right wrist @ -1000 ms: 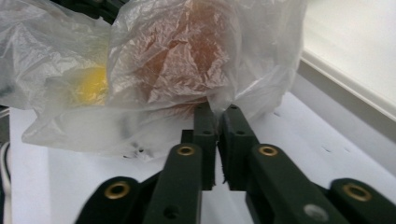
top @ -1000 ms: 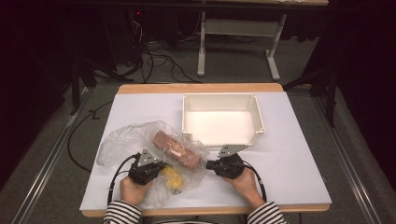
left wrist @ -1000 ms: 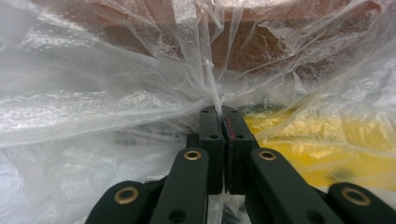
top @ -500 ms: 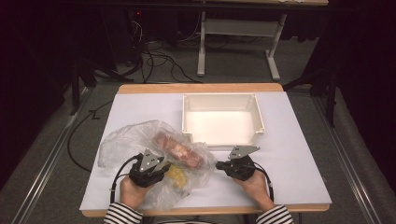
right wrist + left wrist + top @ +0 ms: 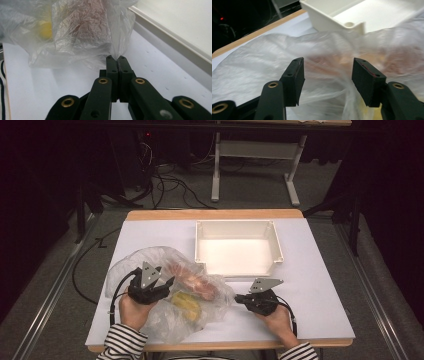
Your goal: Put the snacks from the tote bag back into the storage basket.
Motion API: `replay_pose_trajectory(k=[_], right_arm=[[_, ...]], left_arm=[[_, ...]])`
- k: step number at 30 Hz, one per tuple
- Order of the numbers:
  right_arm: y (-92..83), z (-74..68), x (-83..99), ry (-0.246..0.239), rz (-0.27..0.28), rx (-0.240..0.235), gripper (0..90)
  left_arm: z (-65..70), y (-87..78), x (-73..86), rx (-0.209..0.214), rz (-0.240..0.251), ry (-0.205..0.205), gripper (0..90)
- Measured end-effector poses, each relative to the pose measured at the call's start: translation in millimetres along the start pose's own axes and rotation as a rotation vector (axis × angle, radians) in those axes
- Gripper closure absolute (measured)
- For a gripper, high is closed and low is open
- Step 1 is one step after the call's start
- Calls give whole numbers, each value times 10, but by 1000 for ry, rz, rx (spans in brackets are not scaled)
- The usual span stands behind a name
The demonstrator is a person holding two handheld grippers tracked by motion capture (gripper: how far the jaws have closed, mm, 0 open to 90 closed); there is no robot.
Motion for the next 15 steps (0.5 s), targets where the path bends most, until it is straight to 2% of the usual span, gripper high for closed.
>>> replay_pose_trajectory(k=[5,11,15], right_arm=[[-35,25,41,15,2,9,900],[-75,67,81,12,0,14,900],[-107,102,99,16,3,21,900]], left_arm=[[-124,42,-57,-13,-11,-27,422],[-234,17,-8,-41,-24,-57,414],[-283,-3,-26,-51,-11,-68,408]])
Point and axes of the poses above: each handheld gripper's, and its own axes: y roughly forward along the jaws, x roughly out of its underside, z roughly to its right, the point moved 4 cm from there along y, roughly forward along the jaws, and after that the axes turned 10 degrees about x, right-handed, at the moved point
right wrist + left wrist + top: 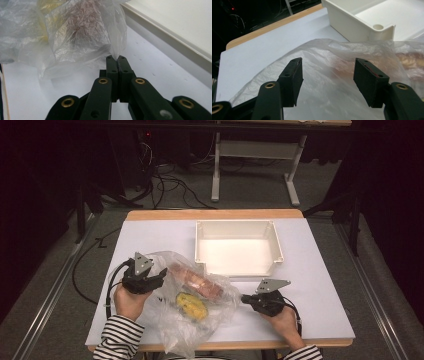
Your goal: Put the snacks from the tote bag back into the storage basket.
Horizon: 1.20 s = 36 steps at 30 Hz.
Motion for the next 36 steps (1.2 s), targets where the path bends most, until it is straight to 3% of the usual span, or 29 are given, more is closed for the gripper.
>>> replay_pose_trajectory(k=[5,10,15,24,31,36], right_arm=[[-60,37,21,3,-2,19,900],[-101,100,58,22,-2,37,900],[-174,170,86,40,4,55,900],[-250,297,159,70,11,81,900],[-274,355,169,77,10,102,900],[-292,428,186,98,15,122,900]], left_arm=[[-5,-35,-98,14,10,2,392],[-97,59,-98,36,-14,-53,394],[-201,190,78,23,-135,-54,421],[-253,260,382,75,-153,-154,448],[-197,239,517,134,-151,-182,527],[-97,215,585,173,-156,-177,577]])
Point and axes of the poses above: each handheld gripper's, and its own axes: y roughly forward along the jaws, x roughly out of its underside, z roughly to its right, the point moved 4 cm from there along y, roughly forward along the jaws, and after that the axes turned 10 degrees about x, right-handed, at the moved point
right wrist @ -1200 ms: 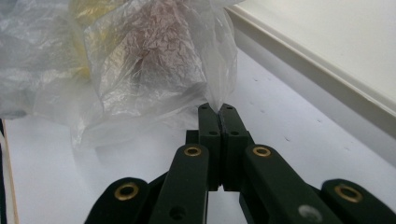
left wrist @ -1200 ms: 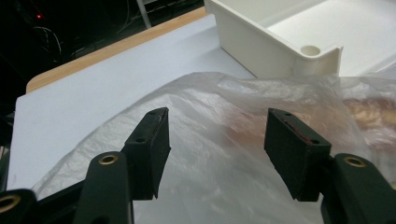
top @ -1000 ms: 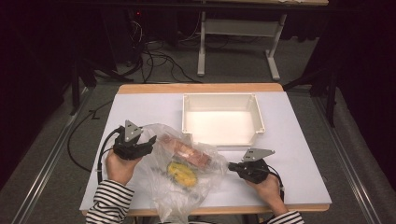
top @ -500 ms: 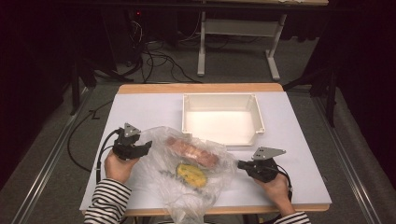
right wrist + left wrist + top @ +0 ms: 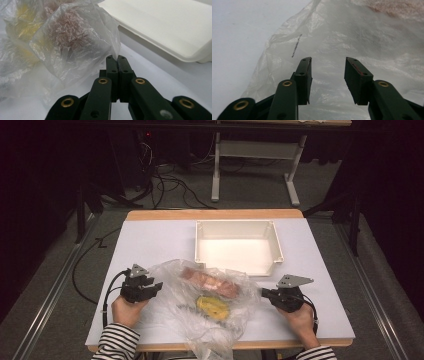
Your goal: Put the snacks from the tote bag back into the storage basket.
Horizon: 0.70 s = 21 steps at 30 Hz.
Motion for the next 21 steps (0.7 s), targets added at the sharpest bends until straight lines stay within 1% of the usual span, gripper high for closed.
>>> replay_pose_trajectory(k=[2,4,6,8,9,10,11,14,16,17,19,21], right_arm=[[-11,32,4,8,3,7,899],[-21,66,8,17,7,10,899],[-20,106,13,22,6,17,900],[-15,146,20,35,7,24,900],[-15,146,20,35,7,24,900],[-6,192,28,48,10,33,900],[-6,192,28,48,10,33,900],[8,254,36,66,8,48,900],[8,287,40,84,7,57,899],[8,305,39,86,10,63,899],[4,335,38,89,9,78,898],[-1,364,40,93,9,91,898]], left_arm=[[57,5,25,9,-1,10,588],[112,2,47,-2,14,28,595],[170,2,67,5,36,30,600],[225,6,88,17,49,34,604],[225,6,88,17,49,34,606],[278,20,103,33,53,36,607],[278,20,103,33,53,36,607],[390,70,128,65,48,48,608],[439,96,134,75,43,51,609],[439,96,134,75,43,51,610],[513,110,145,99,46,55,614],[556,120,141,108,42,69,616]])
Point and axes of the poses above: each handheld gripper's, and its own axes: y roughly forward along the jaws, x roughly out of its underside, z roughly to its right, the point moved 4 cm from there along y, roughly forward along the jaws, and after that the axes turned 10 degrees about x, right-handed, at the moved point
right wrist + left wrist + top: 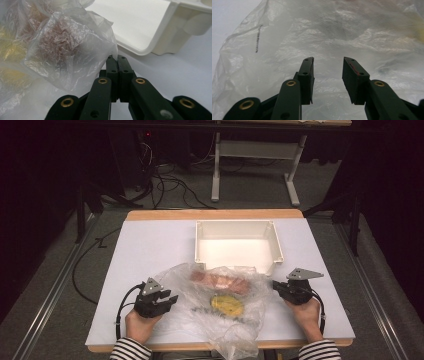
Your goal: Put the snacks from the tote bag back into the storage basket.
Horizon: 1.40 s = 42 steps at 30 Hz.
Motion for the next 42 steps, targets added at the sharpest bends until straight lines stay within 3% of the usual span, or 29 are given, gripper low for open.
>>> replay_pose_trajectory(k=[2,6,8,12,16,18,22,25,27,29,32,35,42], right_arm=[[-2,17,5,0,-2,6,897],[17,24,22,3,-12,20,891],[20,21,20,1,-7,25,886],[3,12,26,6,-10,23,861],[-25,15,23,19,-4,21,761],[-56,12,10,34,4,30,673],[-171,-11,-25,75,55,39,605],[-280,-59,-67,58,79,52,578],[-363,-118,-113,40,104,55,566],[-438,-186,-166,24,124,62,558],[-511,-285,-227,0,151,69,551],[-538,-375,-259,-17,152,45,540],[-483,-620,-247,-81,138,-18,515]], left_arm=[[33,7,-10,1,1,21,613],[99,-4,-58,-86,2,105,492],[99,-35,-109,-100,25,114,438],[46,-115,-213,-114,62,101,383],[-17,-201,-279,-125,89,89,368],[-71,-227,-298,-126,85,76,367],[-229,-217,-316,-140,59,23,352],[-321,-169,-293,-140,43,-2,350],[-355,-130,-261,-118,43,-22,363],[-370,-105,-221,-135,47,-14,405],[-383,-57,-160,-127,36,-27,432],[-397,1,-99,-105,14,-50,464],[-348,99,-28,-67,-21,-48,555]])
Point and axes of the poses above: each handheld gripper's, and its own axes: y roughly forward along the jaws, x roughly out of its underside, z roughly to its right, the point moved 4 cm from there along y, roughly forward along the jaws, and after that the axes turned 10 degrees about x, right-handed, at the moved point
